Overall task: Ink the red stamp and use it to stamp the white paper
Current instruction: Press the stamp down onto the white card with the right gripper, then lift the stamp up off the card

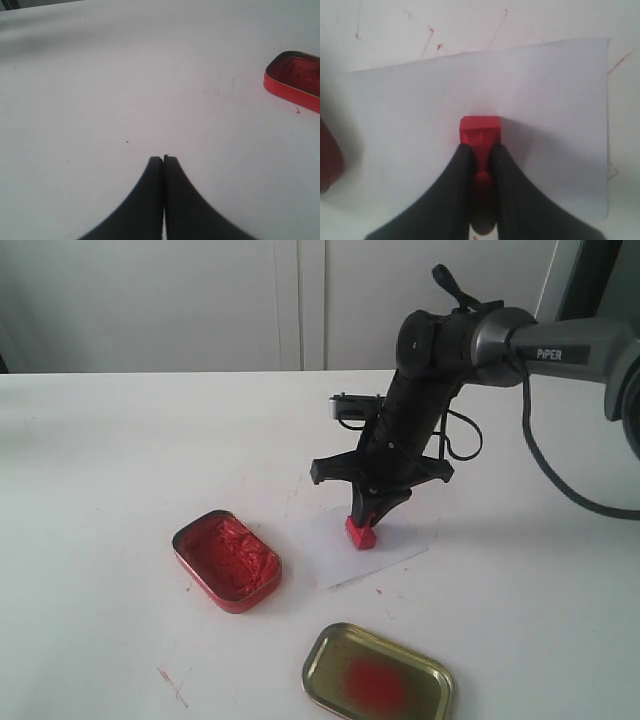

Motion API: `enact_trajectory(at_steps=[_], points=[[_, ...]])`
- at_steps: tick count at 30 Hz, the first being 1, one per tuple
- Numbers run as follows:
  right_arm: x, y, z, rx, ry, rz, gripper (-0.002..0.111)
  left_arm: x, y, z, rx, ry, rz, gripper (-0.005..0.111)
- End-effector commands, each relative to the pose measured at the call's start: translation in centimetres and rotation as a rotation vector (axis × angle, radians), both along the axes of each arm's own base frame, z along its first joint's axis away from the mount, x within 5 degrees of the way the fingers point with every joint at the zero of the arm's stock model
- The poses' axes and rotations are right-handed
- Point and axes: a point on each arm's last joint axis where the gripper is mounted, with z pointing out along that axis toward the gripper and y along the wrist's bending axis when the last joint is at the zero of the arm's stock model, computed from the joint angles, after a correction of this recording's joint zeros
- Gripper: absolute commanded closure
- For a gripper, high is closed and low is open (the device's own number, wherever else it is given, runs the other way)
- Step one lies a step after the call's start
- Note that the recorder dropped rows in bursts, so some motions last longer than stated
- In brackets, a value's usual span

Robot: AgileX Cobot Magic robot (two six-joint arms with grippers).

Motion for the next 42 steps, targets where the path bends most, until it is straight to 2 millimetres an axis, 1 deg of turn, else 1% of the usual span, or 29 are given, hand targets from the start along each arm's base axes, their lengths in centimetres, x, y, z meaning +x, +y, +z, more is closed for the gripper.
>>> enact_trajectory(at_steps=[1,5,18,21,28,36,42], points=[[0.3,-0.9,-0.2,-0.004,0.014,-0.007,0.108,0.0,0.0,-0.1,-0.006,-0.005,0.001,0.107],[0.3,-1.1,-0.9,-0.006,0.04,-0.013,0.108,0.0,0.0,-0.1,-0.006,-0.005,0.001,0.107],[0.2,-0.7,-0.7,0.035,0.054,-0.031,0.108,0.0,0.0,-0.1,-0.006,-0.005,0.001,0.107],[0.1,-0.6,-0.4,0.048,0.053,-0.036,0.108,0.0,0.0,-0.1,-0.006,-0.005,0.001,0.107],[0.2,-0.6,1.6,0.068,-0.006,-0.041,0.108,0.0,0.0,-0.1,-0.006,-0.005,0.001,0.107],[0.0,-0.7,3.2,0.084,-0.045,-0.041,0.108,0.0,0.0,-0.1,-0.006,-0.005,0.001,0.107],[0.0,-0.7,3.5,0.09,-0.051,-0.043,0.108,0.0,0.0,-0.1,-0.006,-0.005,0.001,0.107]])
